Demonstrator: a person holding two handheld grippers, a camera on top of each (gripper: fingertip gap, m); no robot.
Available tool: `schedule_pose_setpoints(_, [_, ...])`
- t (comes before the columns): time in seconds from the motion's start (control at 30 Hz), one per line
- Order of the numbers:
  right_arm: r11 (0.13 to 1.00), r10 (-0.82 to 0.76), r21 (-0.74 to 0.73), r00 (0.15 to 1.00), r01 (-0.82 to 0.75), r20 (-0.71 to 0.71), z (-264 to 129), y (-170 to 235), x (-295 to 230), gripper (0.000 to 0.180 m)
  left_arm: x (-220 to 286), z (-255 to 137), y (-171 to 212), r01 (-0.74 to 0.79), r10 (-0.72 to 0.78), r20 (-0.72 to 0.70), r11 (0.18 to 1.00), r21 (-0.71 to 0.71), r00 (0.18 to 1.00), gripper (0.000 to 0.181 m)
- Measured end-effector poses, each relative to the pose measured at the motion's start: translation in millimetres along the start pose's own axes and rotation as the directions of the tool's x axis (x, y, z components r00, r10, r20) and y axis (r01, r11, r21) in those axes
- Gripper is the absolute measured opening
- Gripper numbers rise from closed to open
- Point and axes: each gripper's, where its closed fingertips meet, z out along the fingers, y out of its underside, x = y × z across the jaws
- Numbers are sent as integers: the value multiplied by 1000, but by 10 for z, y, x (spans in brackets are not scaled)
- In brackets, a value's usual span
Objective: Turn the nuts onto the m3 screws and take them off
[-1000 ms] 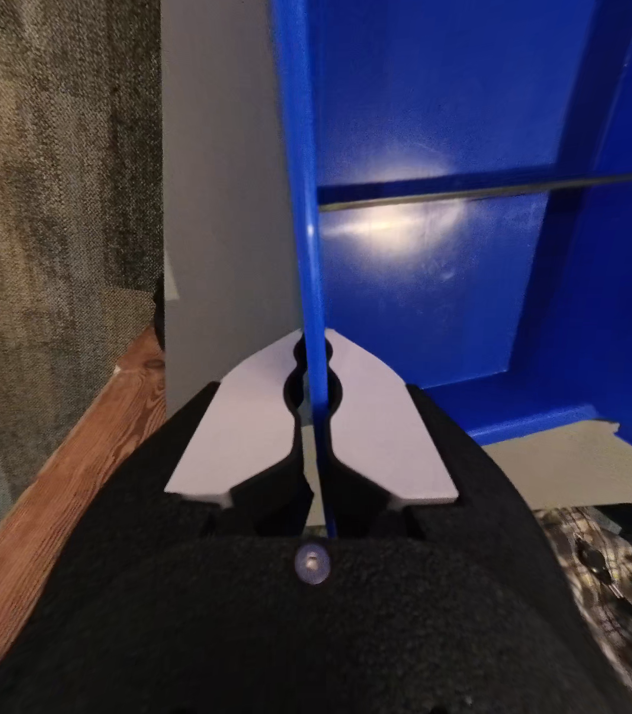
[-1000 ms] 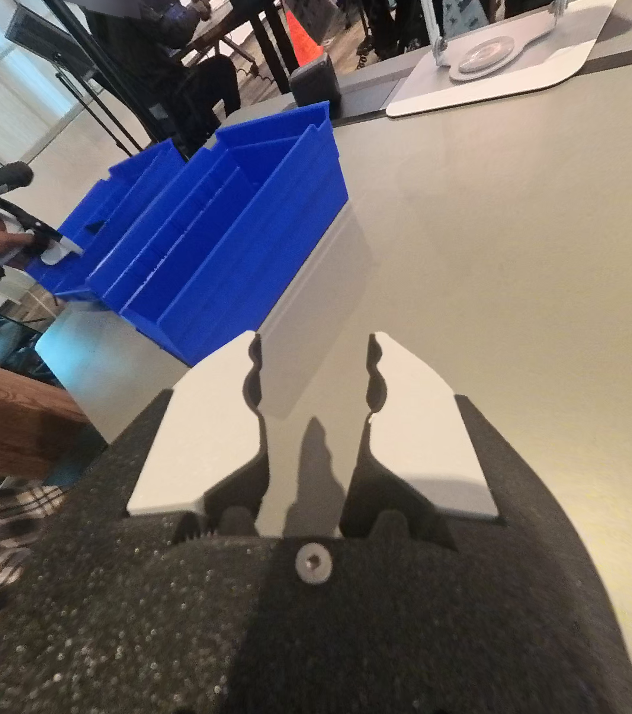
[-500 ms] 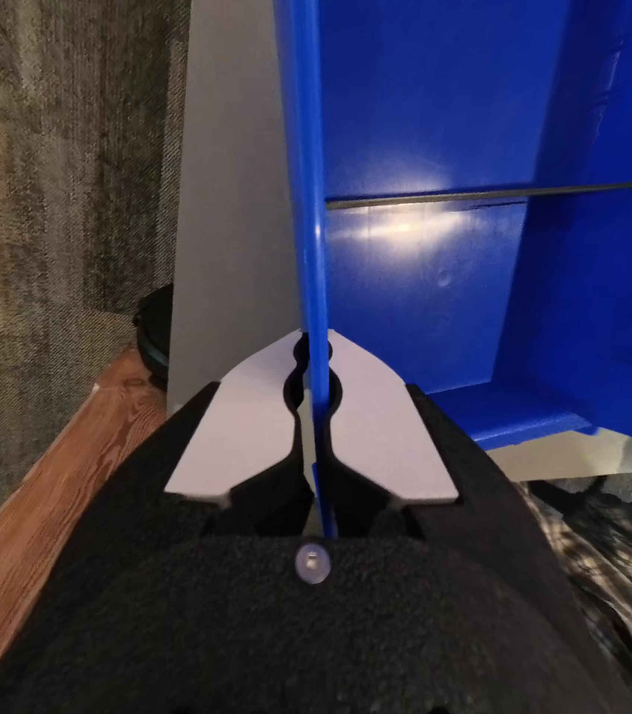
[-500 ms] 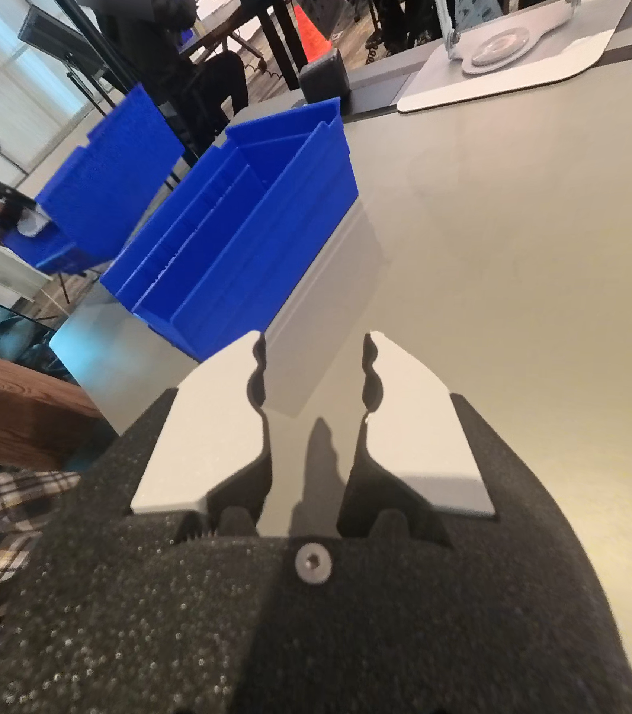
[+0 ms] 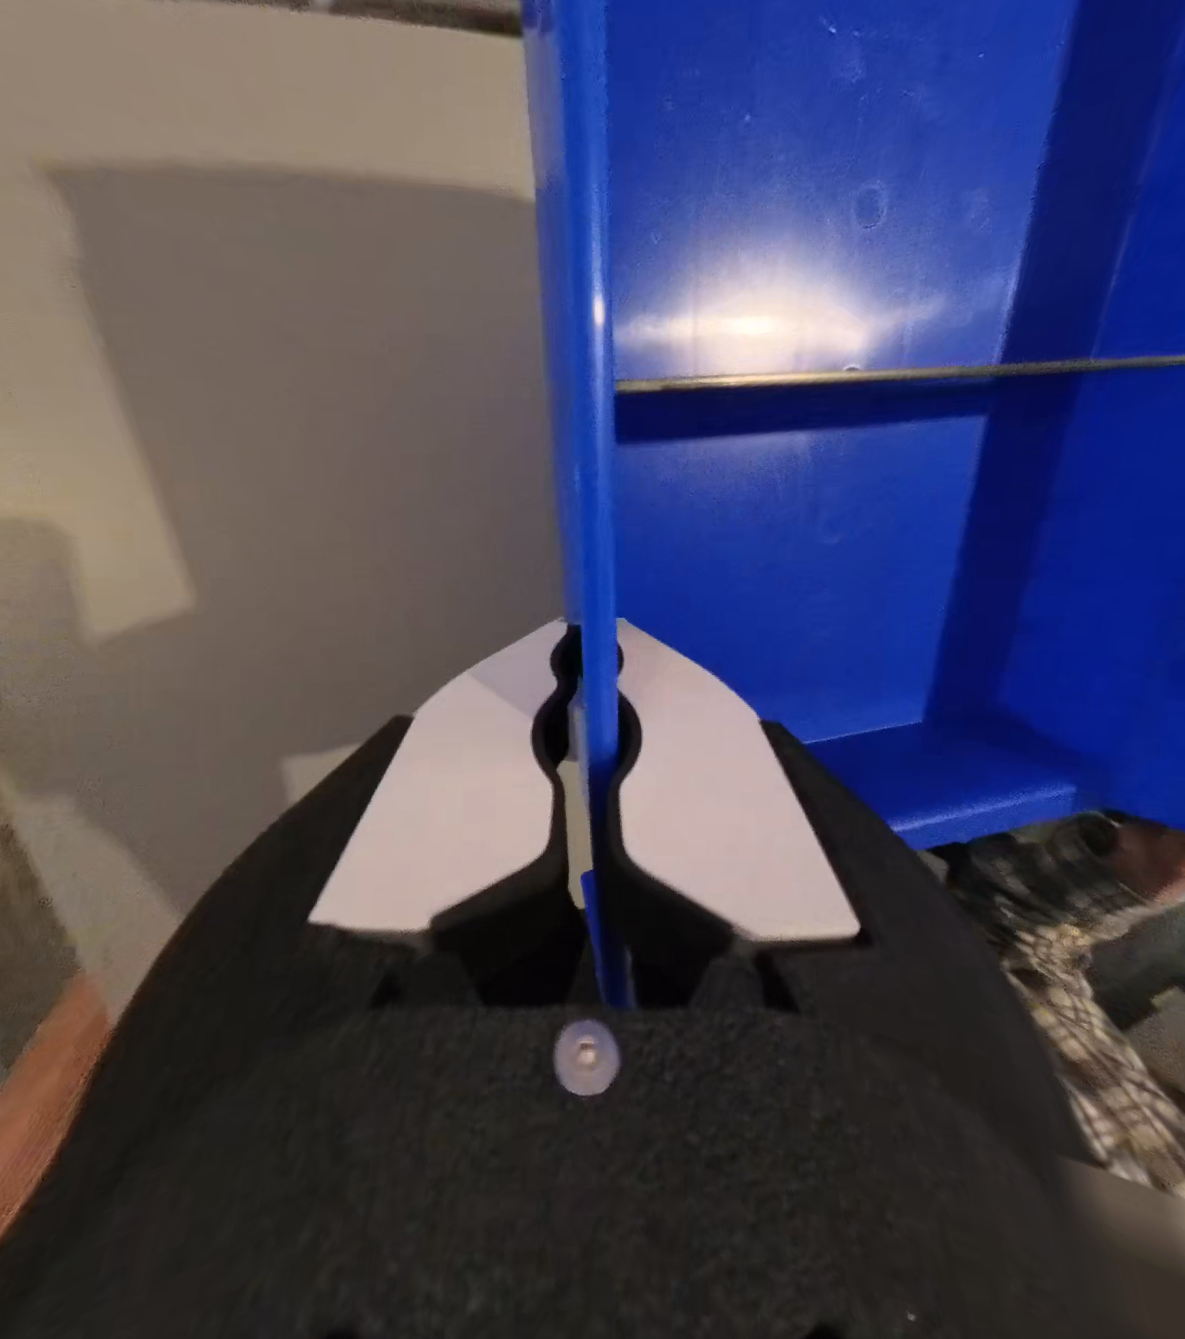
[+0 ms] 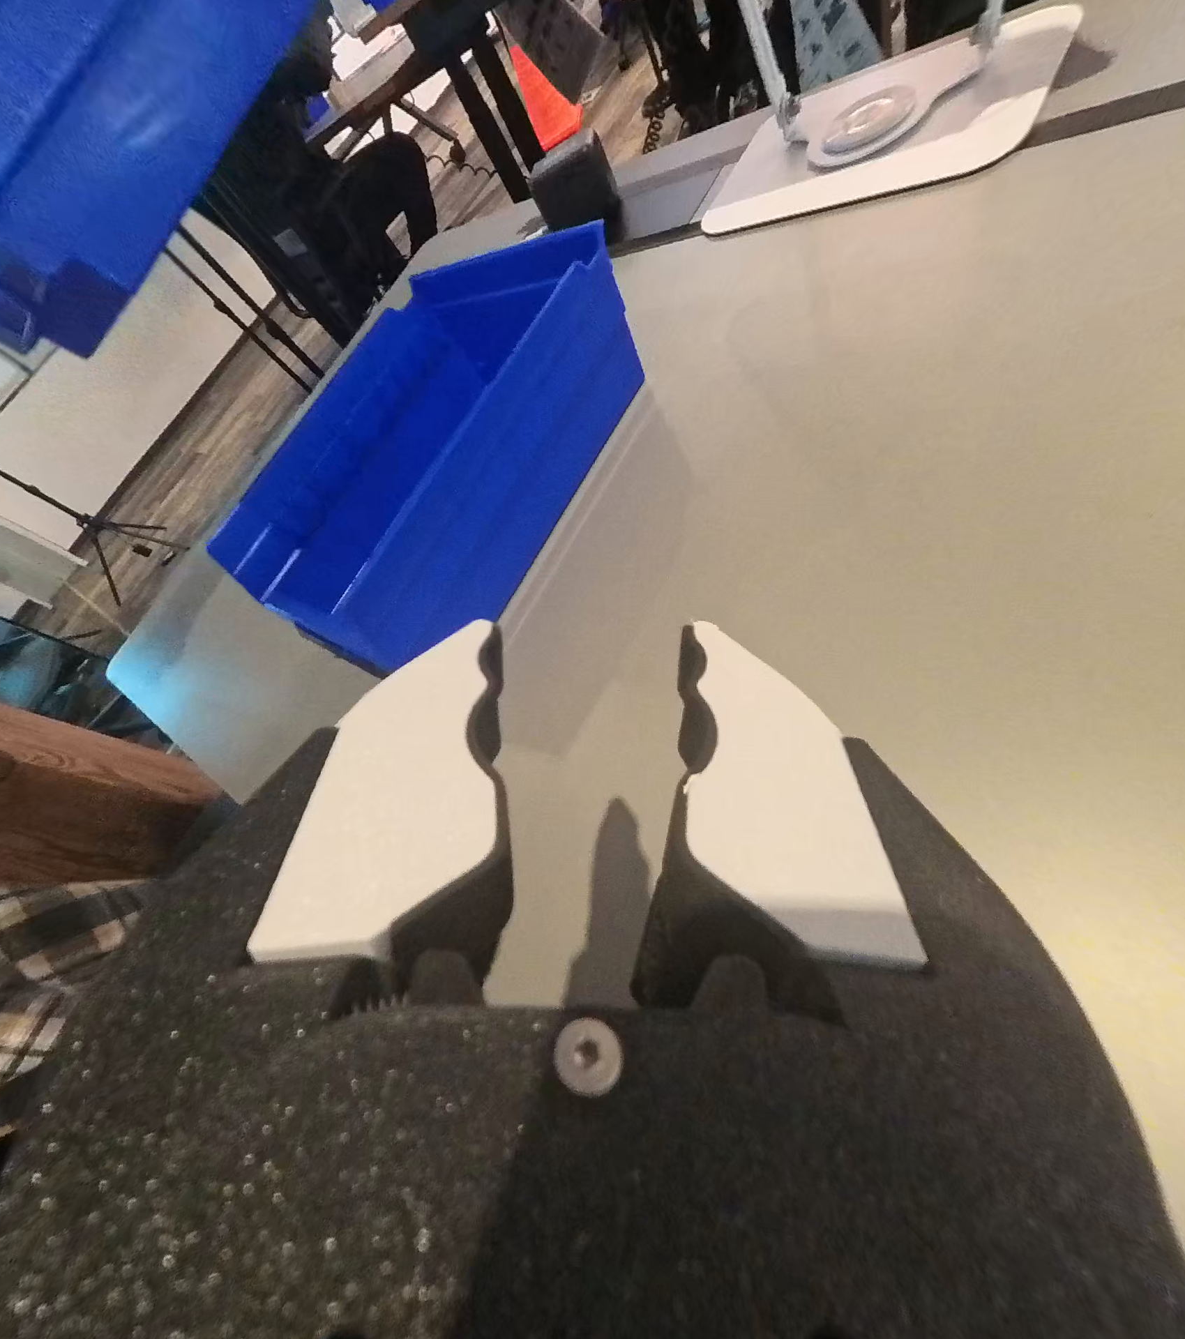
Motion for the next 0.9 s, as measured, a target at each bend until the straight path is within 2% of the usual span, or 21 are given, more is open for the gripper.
schedule_pose_setpoints(0.27, [999, 34, 23, 998, -33, -54, -385, 16, 128, 47, 1647, 607, -133, -191, 180, -137, 979, -76, 974, 4])
schedule_pose_setpoints(0.5, [996, 69, 53, 994, -65, -90, -637, 87, 265, 47, 2655, 1264, -21, -299, 271, -175, 941, -157, 946, 4])
schedule_pose_setpoints(0.67, [994, 91, 63, 990, -85, -108, -776, 130, 352, 47, 3091, 1740, 138, -327, 279, -236, 924, -197, 931, 4])
schedule_pose_setpoints(0.9, [991, 107, 90, 986, -96, -130, -945, 116, 444, 47, 3199, 2270, 312, -299, 246, -231, 924, -237, 941, 4])
